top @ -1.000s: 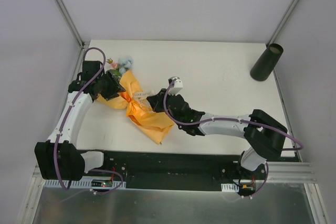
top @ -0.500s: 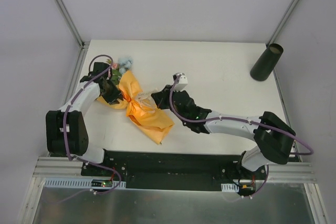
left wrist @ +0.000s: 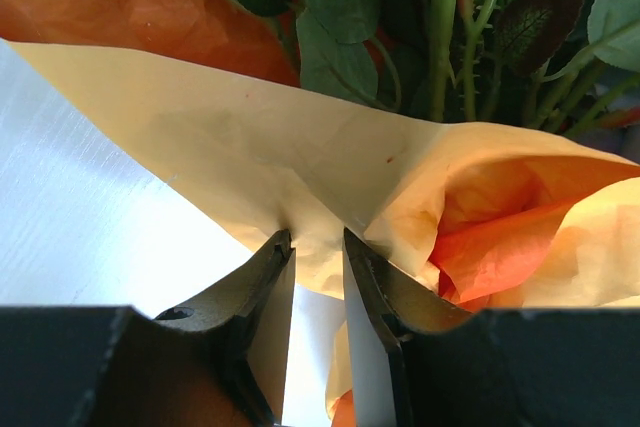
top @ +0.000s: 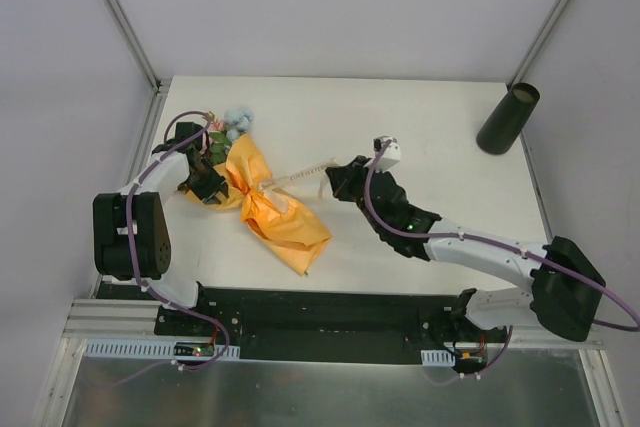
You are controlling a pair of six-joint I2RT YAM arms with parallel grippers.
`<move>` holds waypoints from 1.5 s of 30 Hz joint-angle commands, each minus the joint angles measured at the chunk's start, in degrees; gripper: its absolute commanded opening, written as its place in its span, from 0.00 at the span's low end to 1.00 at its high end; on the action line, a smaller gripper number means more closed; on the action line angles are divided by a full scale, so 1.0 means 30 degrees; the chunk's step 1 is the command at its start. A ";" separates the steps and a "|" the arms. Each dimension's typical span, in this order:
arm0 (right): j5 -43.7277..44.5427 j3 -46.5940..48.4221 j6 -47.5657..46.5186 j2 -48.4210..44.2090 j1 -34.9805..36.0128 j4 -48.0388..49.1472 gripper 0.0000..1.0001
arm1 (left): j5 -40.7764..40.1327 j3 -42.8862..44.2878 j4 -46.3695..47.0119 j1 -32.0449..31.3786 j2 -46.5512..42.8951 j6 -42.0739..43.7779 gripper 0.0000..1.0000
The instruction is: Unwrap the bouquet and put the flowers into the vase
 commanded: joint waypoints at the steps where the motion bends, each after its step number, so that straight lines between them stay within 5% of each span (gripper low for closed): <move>1: 0.2524 -0.0977 0.0410 -0.2700 -0.0766 -0.0913 0.00 | -0.0670 -0.0150 0.0109 0.0074 0.0090 -0.0214 0.29; 15: 0.8095 -0.3351 0.0527 -1.0583 -0.2787 -0.6655 0.00 | -0.0787 -0.0063 0.0080 0.0074 0.0237 -0.0038 0.30; 29: 0.7309 -0.3938 0.2812 -1.0967 -0.3813 -0.9996 0.00 | -0.0115 0.0288 0.0051 0.0074 -0.0113 0.0517 0.33; 36: 0.5491 -0.2856 0.5507 -1.0440 -0.3843 -1.3774 0.40 | 0.1203 0.2279 -0.0535 0.0045 -0.2220 0.1953 0.45; 45: 0.1743 -0.0425 0.4894 -0.7310 -0.3815 -1.3080 0.53 | 0.4218 0.2226 -0.1238 0.0074 -0.5151 0.3388 0.50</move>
